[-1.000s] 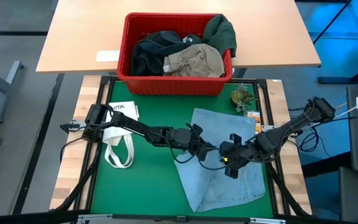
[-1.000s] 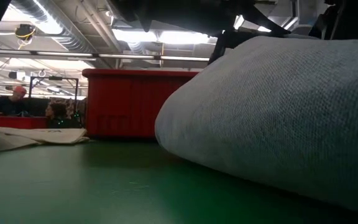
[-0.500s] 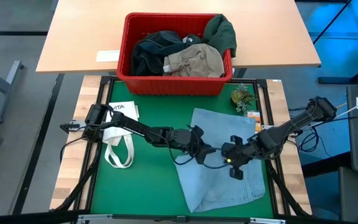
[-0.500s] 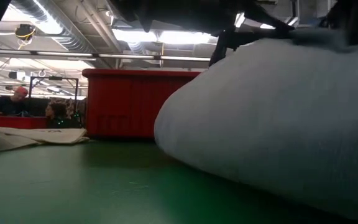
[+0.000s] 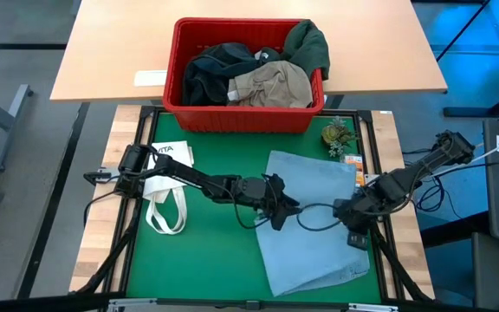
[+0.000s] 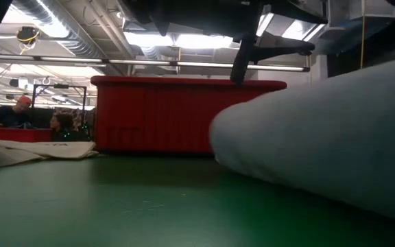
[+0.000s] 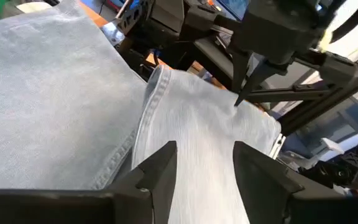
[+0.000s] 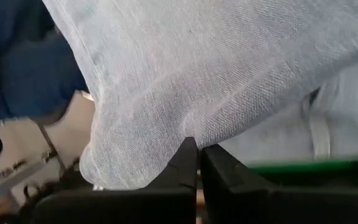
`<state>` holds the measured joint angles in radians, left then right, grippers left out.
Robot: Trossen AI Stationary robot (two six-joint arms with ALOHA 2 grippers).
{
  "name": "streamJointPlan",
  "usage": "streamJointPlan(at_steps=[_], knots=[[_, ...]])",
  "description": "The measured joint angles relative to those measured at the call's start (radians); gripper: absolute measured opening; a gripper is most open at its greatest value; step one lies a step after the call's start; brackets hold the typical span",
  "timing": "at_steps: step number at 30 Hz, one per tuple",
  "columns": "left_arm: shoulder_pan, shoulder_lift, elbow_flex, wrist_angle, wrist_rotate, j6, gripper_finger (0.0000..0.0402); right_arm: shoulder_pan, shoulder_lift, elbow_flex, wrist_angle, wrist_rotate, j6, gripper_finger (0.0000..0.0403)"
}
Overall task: Fold Laundry from Bin
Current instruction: Fold the light blue jeans
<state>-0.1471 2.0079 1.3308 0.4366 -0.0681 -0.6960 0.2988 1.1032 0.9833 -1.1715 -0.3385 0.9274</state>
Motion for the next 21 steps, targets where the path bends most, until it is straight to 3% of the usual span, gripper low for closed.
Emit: streamJointPlan(at_steps=[6,14,21], knots=[[-0.001,0.000,0.000,-0.002,0.002,0.001,0.0156,0.086,-0.001,0.000,-0.099,-0.055,0.095,0.0005],[-0.001,0.000,0.000,-0.002,0.002,0.002,0.0156,0.148,0.000,0.000,-0.102,0.074,0.184,0.0022],[-0.016,0.000,0.000,-0.002,0.008,0.084,0.0156,0.147,0.000,0.000,-0.102,0.085,0.193,0.0049]])
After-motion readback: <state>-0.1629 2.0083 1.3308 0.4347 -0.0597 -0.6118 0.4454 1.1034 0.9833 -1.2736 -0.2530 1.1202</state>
